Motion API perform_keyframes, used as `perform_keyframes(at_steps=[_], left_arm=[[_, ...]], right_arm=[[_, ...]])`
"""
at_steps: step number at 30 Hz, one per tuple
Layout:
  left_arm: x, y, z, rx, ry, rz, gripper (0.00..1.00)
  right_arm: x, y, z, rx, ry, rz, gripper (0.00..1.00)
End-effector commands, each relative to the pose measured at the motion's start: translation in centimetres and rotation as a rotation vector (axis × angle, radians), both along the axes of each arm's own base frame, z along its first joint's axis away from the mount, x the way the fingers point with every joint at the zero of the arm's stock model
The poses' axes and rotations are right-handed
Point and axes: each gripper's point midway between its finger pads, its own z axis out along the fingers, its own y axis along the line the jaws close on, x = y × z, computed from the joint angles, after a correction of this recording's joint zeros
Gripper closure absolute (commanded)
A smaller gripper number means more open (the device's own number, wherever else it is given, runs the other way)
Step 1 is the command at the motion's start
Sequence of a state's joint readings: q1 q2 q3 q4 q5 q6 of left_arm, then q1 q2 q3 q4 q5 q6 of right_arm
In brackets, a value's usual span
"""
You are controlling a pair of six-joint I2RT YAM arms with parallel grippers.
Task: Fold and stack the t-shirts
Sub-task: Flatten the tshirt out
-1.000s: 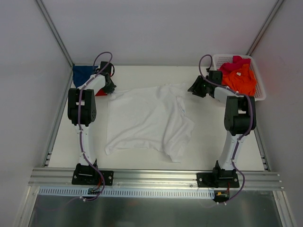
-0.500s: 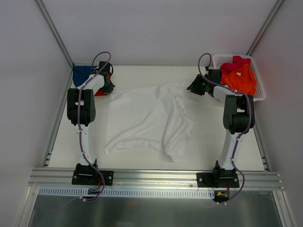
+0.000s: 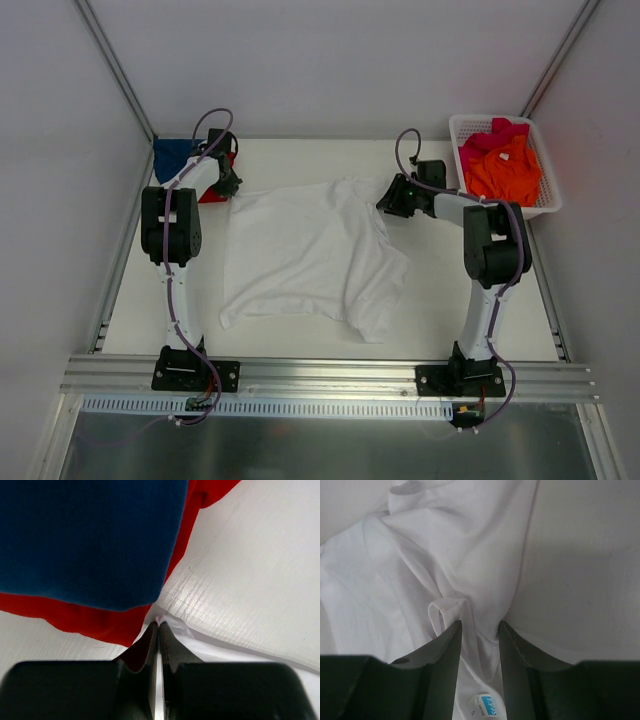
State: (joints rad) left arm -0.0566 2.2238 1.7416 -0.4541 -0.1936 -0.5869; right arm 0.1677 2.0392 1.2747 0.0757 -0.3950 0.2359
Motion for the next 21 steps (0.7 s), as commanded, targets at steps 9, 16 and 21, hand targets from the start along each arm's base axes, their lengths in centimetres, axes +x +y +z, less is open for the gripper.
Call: perform_keyframes(at_steps=[9, 16, 21], left_arm=[[0.7, 0.8, 1.0, 0.013, -0.02, 0.003, 1.0], [0.7, 0.8, 1.0, 0.012, -0.02, 0.001, 1.0], [0.6, 0.8, 1.0, 0.012, -0.018, 0.001, 1.0]], right_arm=[[1.1, -0.4, 8.0, -0.014, -0.166, 0.002, 0.61], [0.8, -0.1, 7.9, -0.005, -0.162, 0.009, 0.61], [0.7, 0.1, 6.9, 0.0, -0.146, 0.011, 0.61]])
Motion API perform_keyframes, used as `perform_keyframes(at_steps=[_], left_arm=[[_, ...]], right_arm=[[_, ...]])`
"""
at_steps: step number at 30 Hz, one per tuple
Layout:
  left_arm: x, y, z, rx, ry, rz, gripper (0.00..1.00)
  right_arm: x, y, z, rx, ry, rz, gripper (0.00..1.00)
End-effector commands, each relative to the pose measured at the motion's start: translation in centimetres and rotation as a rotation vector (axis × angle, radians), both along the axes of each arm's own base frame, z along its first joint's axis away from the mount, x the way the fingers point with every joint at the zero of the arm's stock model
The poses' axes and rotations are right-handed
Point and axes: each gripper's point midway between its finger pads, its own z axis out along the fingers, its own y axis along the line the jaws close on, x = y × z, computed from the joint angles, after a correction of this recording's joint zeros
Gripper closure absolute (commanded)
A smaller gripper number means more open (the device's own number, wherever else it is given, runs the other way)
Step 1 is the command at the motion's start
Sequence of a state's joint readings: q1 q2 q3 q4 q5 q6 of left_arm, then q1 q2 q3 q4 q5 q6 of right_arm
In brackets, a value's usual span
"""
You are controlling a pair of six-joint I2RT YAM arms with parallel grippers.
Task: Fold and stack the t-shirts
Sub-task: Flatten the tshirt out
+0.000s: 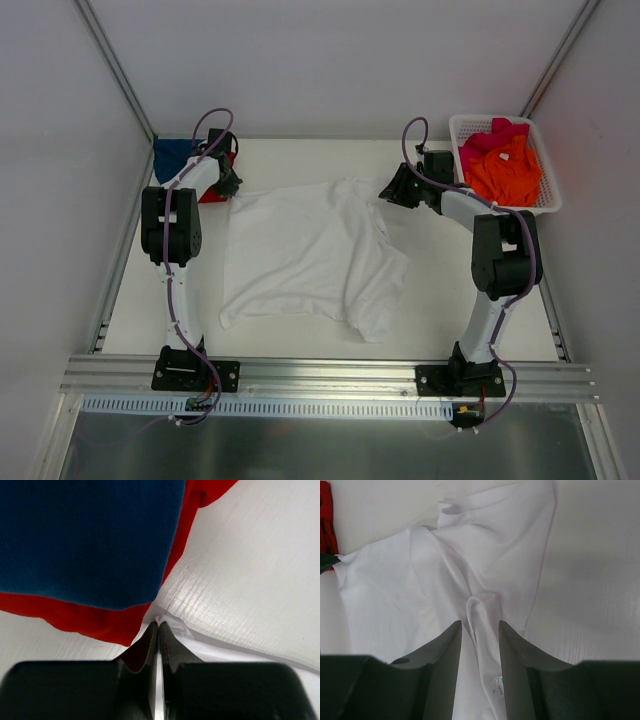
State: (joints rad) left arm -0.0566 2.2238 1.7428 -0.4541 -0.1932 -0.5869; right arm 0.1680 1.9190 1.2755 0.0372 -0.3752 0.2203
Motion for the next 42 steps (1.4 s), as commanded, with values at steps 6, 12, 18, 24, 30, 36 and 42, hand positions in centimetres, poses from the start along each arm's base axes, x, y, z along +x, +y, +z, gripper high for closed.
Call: perform_keyframes(at_steps=[6, 12, 18, 24, 30, 36, 42], left_arm=[[0.7, 0.8, 1.0, 0.014, -0.018, 0.002, 1.0], [0.7, 0.8, 1.0, 0.014, -0.017, 0.002, 1.0], [0.7, 0.8, 1.1, 0.012, -0.02, 0.001, 1.0], [0.7, 0.7, 1.0, 0.012, -0.02, -0.001, 1.0], [0.7, 0.7, 1.0, 0.012, -0.018, -0.001, 1.0], [0.7, 0.8, 1.0, 0.009, -0.018, -0.001, 1.0], [0.7, 0.8, 0.9, 0.007, -0.017, 0.001, 1.0]], right_arm=[[0.4, 0.7, 0.5, 0.015, -0.036, 0.02, 0.62], [0.1, 1.2, -0.5, 0.028, -0.021, 0.021, 0.62], [-0.3, 1.6, -1.6, 0.031, -0.002, 0.027, 0.63], [-0.6, 2.0, -2.1, 0.034, 0.006, 0.032, 0.63], [-0.8, 2.6, -2.6, 0.037, 0.016, 0.04, 0.65], [-0.8, 3.0, -3.1, 0.042, 0.021, 0.043, 0.67], [-0.9, 3.3, -3.2, 0.049, 0.023, 0.049, 0.82]])
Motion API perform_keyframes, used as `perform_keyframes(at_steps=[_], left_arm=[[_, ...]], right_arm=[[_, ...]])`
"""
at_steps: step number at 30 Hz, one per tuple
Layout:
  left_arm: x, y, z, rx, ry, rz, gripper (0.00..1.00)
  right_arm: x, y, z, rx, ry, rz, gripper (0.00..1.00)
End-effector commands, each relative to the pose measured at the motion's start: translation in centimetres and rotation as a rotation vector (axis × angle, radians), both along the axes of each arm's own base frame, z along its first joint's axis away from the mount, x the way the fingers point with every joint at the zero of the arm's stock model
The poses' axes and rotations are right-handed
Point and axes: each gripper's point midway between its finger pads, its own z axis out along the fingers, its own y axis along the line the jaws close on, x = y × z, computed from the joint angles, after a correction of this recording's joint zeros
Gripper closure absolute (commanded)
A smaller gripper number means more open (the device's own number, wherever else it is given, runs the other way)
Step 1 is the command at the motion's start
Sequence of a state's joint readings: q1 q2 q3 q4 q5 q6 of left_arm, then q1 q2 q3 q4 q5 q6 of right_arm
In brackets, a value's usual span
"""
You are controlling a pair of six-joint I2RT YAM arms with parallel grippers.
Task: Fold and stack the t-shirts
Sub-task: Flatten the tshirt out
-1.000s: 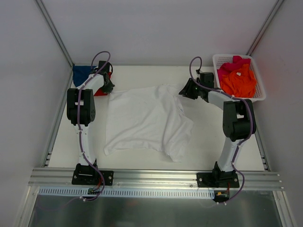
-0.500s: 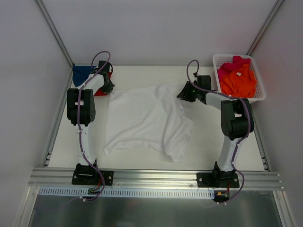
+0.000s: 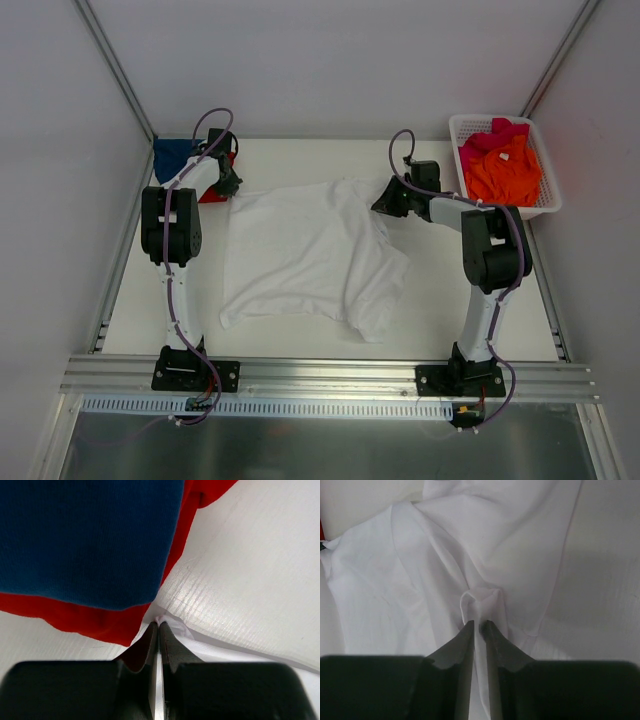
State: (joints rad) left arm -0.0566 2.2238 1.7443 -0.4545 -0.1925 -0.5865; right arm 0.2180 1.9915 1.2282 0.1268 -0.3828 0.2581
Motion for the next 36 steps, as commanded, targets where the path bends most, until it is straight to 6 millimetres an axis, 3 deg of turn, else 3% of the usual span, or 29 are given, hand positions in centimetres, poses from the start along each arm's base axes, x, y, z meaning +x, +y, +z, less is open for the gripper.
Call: perform_keyframes(at_steps=[1, 5, 11, 22, 36], left_arm=[[0.7, 0.8, 0.9, 0.006, -0.017, 0.001, 1.0], [0.7, 0.9, 0.9, 0.005, -0.017, 0.002, 1.0], [0.7, 0.9, 0.9, 0.0, -0.017, 0.003, 1.0], [0.7, 0.9, 0.7, -0.005, -0.014, 0.003, 1.0], [0.7, 1.0, 0.8, -0.009, -0.014, 0.003, 1.0]], right_arm=[[0.1, 0.8, 0.4, 0.027, -0.024, 0.016, 0.84], [0.0, 0.4, 1.3, 0.016, -0.047, 0.003, 1.0], [-0.1, -0.8, 2.5, -0.013, -0.08, -0.023, 1.0], [-2.1, -6.9, 6.1, -0.112, -0.16, -0.176, 1.0], [-6.1, -13.7, 5.4, -0.252, -0.126, -0.408, 1.0]])
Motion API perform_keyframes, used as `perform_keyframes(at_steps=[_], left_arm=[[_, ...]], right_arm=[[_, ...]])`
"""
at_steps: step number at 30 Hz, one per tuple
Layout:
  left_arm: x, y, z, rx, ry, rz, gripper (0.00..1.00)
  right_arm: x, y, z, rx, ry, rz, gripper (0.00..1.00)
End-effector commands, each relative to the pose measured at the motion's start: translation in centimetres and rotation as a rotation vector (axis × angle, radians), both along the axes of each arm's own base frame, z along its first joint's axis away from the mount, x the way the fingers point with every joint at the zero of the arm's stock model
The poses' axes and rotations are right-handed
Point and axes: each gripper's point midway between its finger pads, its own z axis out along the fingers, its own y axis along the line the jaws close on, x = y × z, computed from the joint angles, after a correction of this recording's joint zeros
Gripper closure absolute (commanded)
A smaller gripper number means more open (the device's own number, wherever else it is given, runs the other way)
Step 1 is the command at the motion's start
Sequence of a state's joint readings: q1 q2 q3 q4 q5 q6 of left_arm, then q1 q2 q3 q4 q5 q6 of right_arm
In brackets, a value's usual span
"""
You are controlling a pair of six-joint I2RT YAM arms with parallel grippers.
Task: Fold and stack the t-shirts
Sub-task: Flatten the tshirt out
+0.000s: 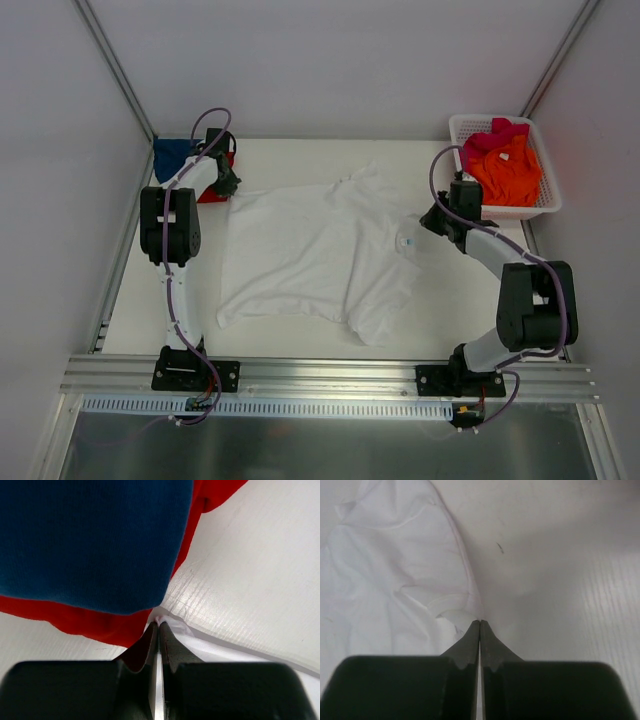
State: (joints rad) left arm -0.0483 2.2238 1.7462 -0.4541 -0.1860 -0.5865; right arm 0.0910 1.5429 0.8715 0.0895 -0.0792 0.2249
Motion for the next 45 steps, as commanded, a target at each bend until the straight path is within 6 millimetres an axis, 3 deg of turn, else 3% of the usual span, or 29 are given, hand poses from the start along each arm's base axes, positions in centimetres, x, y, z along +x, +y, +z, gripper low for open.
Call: perform_keyframes(at_steps=[1, 11, 15, 22, 28, 29, 30, 31, 37, 45], left_arm=[[0.6, 0.7, 0.7, -0.004, -0.012, 0.0, 1.0], [0.6, 0.7, 0.7, -0.009, -0.014, 0.002, 1.0], [0.6, 0.7, 0.6, -0.01, -0.009, -0.001, 1.0], [0.6, 0.7, 0.5, -0.012, -0.007, -0.001, 1.0], [0.6, 0.6, 0.6, -0.014, -0.012, -0.001, 1.0], [0.7, 0.7, 0.6, -0.015, -0.012, -0.001, 1.0], [0.6, 0.6, 0.6, -0.014, -0.01, -0.001, 1.0], [0.6, 0.6, 0.6, -0.015, -0.01, -0.002, 1.0], [0.7, 0.6, 0.6, -0.014, -0.012, -0.004, 1.0], [0.7, 0.5, 0.6, -0.018, -0.012, -0.004, 1.0]], right_arm=[[-0.7, -2.8, 1.5, -0.064, -0.029, -0.113, 1.0], [-2.5, -5.6, 0.7, -0.153, 0.028, -0.209, 1.0], [-2.0, -5.4, 0.2, -0.159, 0.075, -0.191, 0.84], [-0.8, -5.5, 3.0, -0.189, 0.027, -0.172, 0.81], [2.4, -2.6, 5.6, -0.202, -0.001, -0.051, 0.8], [2.8, -1.5, 5.8, -0.186, -0.001, -0.007, 0.8], [4.1, -0.8, 7.2, -0.178, -0.035, 0.009, 0.8], [4.8, 0.0, 6.1, -0.165, -0.007, 0.045, 0.8], [9.6, 4.8, 5.4, -0.096, 0.017, 0.2, 0.77], [13.5, 8.1, 3.8, -0.007, 0.025, 0.306, 0.62]])
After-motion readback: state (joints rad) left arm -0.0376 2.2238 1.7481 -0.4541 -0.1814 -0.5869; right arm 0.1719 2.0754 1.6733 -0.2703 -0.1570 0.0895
